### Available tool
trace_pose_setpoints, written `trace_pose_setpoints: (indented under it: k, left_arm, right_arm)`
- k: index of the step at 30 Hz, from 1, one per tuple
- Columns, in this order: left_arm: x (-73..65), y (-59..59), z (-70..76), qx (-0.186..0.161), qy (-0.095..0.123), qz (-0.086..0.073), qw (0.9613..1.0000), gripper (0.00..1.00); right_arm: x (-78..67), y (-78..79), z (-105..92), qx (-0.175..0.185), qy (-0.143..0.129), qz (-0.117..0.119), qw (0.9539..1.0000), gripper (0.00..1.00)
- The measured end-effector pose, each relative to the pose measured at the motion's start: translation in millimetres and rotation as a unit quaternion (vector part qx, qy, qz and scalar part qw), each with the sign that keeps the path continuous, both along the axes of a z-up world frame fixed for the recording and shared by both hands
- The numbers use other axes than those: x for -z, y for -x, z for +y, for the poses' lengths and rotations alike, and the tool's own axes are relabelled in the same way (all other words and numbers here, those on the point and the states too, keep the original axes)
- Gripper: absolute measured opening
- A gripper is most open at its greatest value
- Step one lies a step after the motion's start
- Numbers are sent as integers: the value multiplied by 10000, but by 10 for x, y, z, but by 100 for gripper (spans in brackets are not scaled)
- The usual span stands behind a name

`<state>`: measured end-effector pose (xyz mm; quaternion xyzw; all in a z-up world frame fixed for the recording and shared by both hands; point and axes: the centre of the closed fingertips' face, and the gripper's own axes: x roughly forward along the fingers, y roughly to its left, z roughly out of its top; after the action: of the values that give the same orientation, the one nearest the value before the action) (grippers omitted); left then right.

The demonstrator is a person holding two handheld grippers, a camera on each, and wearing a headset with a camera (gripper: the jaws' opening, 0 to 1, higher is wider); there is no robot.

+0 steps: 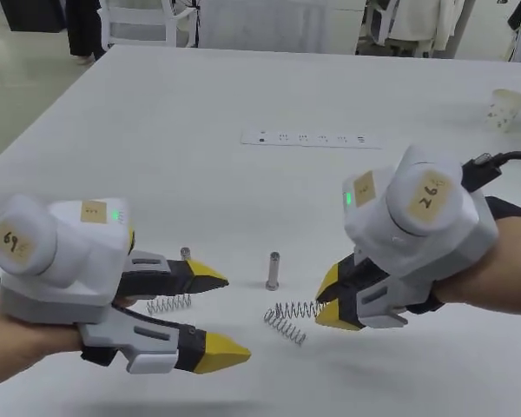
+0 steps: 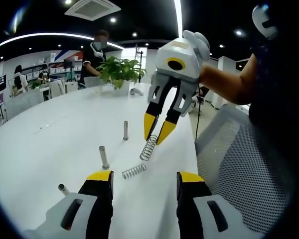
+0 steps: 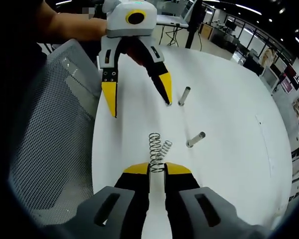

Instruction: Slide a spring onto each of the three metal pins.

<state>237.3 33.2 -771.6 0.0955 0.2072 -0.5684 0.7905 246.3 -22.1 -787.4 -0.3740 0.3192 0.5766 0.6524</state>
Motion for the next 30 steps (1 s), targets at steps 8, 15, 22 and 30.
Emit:
trace_pose_setpoints:
  k: [8,15,22,30]
  left_arm:
    - [-15,-4,-70,123,-19,-60,9999,41]
    - [-13,1,-106,206,-43,-91,9997,38]
    - [-31,-12,-151,281,-45,-164,9995,34]
    - [-26,-7,-192,390,-92,-227,9989,30]
  right_arm:
    - [-21,10,47,-79,-29,-28,10000,8]
    - [-27,18,74,-132,-29,-38,9999,8]
    - [-48,17,117,-180,-40,-58,9998,8]
    - [-63,29,150,-225,-53,-73,9997,8]
